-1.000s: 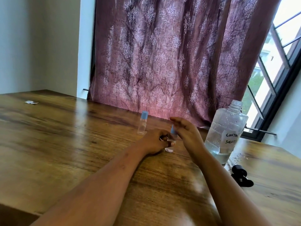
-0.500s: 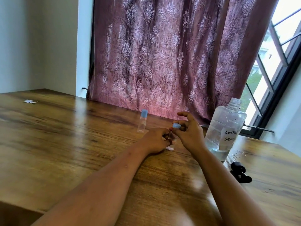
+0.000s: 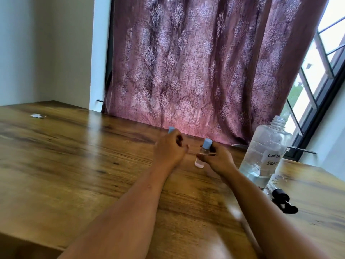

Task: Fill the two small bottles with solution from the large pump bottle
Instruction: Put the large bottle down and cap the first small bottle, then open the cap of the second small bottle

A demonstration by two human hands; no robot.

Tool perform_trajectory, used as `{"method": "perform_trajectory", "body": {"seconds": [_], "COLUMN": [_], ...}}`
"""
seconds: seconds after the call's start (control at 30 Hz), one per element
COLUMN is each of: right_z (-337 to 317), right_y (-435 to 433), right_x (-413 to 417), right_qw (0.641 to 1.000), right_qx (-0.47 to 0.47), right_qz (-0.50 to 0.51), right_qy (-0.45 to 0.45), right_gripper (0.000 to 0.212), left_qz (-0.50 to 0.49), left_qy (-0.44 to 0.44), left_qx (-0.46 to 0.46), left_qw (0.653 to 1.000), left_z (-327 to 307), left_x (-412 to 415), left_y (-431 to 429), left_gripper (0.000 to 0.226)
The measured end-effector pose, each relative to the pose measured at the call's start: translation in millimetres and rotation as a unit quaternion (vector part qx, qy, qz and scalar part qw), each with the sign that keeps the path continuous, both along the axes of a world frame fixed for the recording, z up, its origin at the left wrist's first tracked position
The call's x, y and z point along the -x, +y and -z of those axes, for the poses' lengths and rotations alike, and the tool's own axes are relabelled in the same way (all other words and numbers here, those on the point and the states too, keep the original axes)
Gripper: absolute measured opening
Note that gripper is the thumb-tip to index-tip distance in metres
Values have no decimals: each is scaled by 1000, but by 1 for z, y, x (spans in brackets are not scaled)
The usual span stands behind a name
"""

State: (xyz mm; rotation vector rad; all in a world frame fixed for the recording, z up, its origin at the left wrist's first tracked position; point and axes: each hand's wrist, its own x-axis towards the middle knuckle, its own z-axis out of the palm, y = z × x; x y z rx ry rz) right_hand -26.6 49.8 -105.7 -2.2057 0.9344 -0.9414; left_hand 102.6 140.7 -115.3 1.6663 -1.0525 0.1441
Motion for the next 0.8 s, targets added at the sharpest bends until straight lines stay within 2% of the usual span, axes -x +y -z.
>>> {"method": "perform_trajectory", "body": {"seconds": [0.07,0.17,0.23,0.3,0.37,0.47,0.6,0.63,0.8], "right_z": [-6,-10,-7,-4,-1,0,-19,-28,-58], "right_y": [-6,-15,-21,-25,-28,-28,-21,-20,3], "right_x": [-9,-23,-34,-42,-47,-50,-48,-46,-30], "right_qw": [1000,1000,1000,1000,1000,1000,997,997,999], "right_qx": [-13,-13,-21,-24,-9,-11,-66,-73,41], "right_qz": [-11,-8,2,11,18,27,4,-1,6], "right_qy": [-1,-3,-5,-4,5,4,32,28,-22], "right_gripper": [47,45,48,49,47,53,95,99,98], "left_qz": [-101,-168,-152,-116,-101,-103,-96,-97,-101], "left_qy": [34,96,118,124,122,103,118,120,97], "left_qx": [45,31,-24,-98,-145,-176,-160,-161,-204], "left_qw": [993,981,981,981,977,973,975,975,969], "left_z": [-1,-1,2,4,7,10,12,12,8], "left_x": [-10,-20,-21,-19,-17,-18,-23,-23,-20], "left_y": [1,2,-1,-4,-7,-10,-12,-11,-10], "left_gripper": [30,43,55,79,87,80,75,72,52]}}
